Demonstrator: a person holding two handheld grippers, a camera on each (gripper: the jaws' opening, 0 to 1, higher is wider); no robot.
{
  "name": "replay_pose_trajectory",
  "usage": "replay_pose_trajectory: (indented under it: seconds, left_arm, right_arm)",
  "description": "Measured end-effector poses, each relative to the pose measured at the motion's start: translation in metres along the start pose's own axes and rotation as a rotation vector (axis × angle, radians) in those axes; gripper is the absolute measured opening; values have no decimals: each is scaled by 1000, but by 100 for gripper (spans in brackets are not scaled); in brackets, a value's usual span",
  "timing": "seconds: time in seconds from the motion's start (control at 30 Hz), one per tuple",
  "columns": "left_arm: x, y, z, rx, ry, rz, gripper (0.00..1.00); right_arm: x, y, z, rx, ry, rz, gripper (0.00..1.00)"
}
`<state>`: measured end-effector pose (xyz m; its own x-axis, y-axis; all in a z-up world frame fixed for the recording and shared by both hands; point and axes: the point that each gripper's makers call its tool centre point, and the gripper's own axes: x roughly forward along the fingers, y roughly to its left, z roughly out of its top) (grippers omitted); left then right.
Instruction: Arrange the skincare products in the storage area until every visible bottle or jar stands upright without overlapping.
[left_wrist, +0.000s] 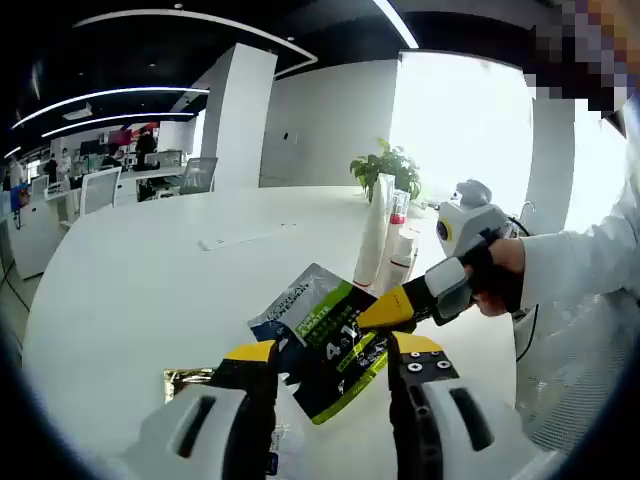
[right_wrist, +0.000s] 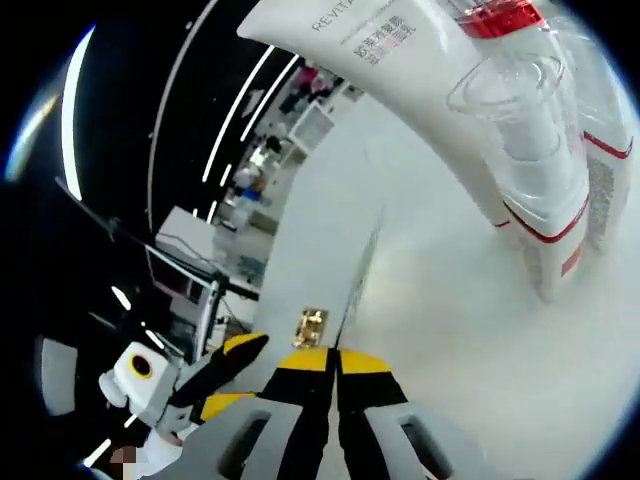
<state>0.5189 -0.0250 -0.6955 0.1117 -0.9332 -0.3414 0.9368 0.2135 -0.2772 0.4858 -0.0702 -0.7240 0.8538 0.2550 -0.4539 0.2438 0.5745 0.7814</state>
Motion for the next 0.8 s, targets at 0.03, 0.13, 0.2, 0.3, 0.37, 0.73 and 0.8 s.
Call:
replay_pose_trajectory:
  seconds: [0.03,0.13,0.2,0.3,0.37,0.73,0.8]
  left_arm:
    - [1,1,1,-35,-9,-3,46]
    - [6,0,1,-172,-18,-31,46]
    - [9,-2,4,-263,-41,-57,46]
    - [14,0,8,-364,-58,-72,45]
    - [15,3,12,-429,-82,-83,42]
    - [25,12,11,-670,-90,-136,46]
    - [27,14,10,-693,-98,-130,46]
  right_arm:
    - [-1,1,1,-8,1,3,0]
    - [-6,7,4,-48,-2,13,0]
    - [-11,12,7,-70,-3,23,0]
    - [-17,17,10,-112,-2,33,0]
    - [-22,20,13,-135,-11,40,0]
    - [-54,47,21,-209,-33,114,0]
    - [-60,55,20,-225,-31,132,0]
